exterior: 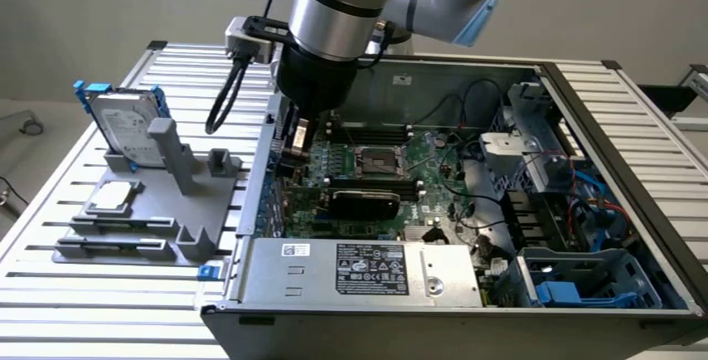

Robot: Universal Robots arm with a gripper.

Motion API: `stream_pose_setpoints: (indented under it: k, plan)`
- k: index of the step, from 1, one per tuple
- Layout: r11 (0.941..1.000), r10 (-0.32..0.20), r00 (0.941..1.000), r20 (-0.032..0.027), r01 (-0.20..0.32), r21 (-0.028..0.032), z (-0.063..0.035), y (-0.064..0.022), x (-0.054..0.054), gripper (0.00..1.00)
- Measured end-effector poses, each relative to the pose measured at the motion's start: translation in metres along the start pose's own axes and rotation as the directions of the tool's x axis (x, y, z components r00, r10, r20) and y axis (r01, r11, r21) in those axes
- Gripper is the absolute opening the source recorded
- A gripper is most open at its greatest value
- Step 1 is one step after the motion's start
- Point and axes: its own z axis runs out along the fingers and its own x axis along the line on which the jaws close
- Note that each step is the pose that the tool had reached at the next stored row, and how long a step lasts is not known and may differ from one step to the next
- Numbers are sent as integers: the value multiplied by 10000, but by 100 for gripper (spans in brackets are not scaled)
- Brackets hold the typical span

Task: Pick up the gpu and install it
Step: 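Press down on the gpu until it lock into place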

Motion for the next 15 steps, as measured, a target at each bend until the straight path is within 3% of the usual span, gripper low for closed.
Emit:
stream_pose_setpoints:
  k: [15]
  plan:
    - [10000, 0, 10000, -1, 0, 27, 29, -32, -6, 11]
